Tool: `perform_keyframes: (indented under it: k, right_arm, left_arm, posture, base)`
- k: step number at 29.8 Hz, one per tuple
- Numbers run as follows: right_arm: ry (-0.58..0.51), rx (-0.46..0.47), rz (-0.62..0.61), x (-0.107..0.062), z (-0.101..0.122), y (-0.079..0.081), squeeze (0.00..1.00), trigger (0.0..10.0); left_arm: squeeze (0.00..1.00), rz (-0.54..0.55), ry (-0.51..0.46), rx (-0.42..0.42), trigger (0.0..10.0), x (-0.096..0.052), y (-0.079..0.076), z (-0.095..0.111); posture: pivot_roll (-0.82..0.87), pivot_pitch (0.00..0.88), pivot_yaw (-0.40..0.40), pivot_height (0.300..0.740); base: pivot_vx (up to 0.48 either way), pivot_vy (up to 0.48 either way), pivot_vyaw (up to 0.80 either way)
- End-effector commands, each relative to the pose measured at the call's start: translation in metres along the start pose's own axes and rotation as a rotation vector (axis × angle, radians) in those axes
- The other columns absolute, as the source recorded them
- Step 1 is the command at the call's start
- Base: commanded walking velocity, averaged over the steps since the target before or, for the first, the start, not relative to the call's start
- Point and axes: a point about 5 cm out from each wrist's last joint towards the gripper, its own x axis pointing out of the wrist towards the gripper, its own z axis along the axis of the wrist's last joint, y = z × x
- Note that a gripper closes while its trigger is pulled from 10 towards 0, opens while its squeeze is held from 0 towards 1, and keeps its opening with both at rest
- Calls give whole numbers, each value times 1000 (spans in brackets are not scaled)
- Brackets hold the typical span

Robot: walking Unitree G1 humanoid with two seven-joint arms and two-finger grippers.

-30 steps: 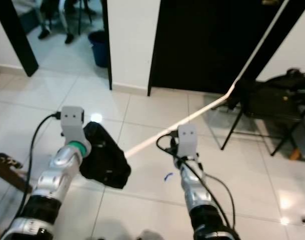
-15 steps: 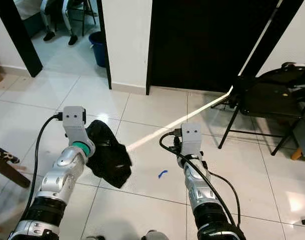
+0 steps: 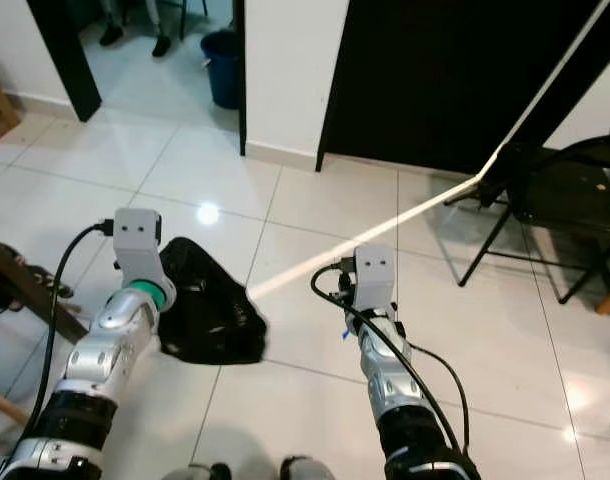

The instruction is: Hang hanger

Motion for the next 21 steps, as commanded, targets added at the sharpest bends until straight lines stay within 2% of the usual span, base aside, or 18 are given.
perform_keyframes:
  k: [1, 6, 14, 21]
  right_arm:
    - [23, 11, -18, -2, -5, -5, 0, 10000]
    - [26, 15, -29, -3, -6, -7, 0, 10000]
    - [28, 18, -35, -3, -7, -8, 0, 10000]
    - [25, 16, -35, -2, -5, -8, 0, 10000]
  left_arm:
    - [0, -18, 27, 15, 10000, -1, -4, -5]
    - [0, -44, 41, 57, 10000, -1, -7, -8]
    - [0, -60, 33, 48, 10000, 1, -9, -5]
    - [0, -59, 31, 36, 10000, 2, -10, -4]
  posture:
    - [-41, 31, 6, 740]
    - [-41, 35, 15, 740]
    - [-42, 35, 15, 740]
    - [-43, 34, 14, 740]
  base:
    - [0, 0, 0]
    - [0, 0, 0]
    - [0, 0, 0]
    - [0, -286, 0]
